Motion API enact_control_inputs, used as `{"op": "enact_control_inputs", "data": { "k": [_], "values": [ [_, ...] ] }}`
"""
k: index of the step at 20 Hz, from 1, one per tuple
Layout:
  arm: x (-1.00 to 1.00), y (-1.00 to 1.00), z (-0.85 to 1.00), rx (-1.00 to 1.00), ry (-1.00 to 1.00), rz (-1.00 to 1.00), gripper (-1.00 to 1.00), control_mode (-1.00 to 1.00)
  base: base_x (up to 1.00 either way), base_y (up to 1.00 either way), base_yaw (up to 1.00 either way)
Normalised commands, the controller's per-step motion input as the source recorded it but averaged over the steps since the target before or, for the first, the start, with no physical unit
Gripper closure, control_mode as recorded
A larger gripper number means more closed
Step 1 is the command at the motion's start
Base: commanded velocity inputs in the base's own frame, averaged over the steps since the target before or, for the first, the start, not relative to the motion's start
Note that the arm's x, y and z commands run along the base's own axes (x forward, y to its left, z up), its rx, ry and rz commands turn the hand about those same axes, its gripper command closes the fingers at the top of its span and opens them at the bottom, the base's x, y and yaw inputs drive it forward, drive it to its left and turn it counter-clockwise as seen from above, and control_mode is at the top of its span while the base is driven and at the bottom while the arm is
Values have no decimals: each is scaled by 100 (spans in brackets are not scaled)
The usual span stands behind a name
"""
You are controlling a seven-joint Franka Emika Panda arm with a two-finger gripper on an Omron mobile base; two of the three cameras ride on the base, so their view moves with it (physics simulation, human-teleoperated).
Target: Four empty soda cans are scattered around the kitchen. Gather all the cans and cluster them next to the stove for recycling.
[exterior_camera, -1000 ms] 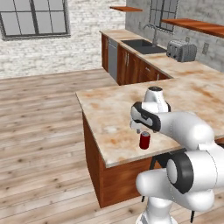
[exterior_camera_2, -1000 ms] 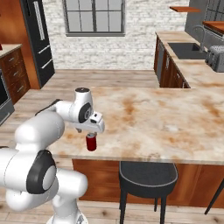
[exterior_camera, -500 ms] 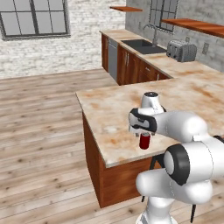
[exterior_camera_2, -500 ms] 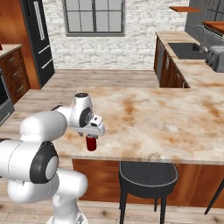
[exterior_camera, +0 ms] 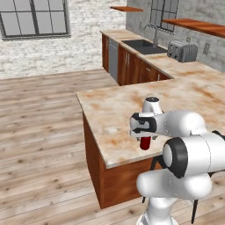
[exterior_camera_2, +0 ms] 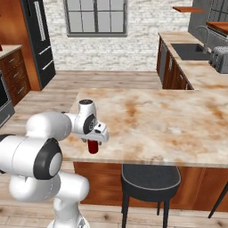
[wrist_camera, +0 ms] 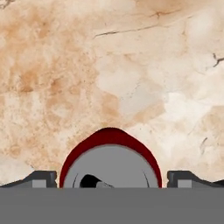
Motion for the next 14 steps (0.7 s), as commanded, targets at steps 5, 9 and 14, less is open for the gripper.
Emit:
{"op": "enact_control_inputs", "data": {
  "k": [5,9,14],
  "values": [
    [0,0,-29,3,0,0,100,-100,0,0,0],
    [0,0,-2,0,0,0,100,-100,0,0,0],
    [-25,6,9,3,-1,0,100,-100,0,0,0]
  ]
}}
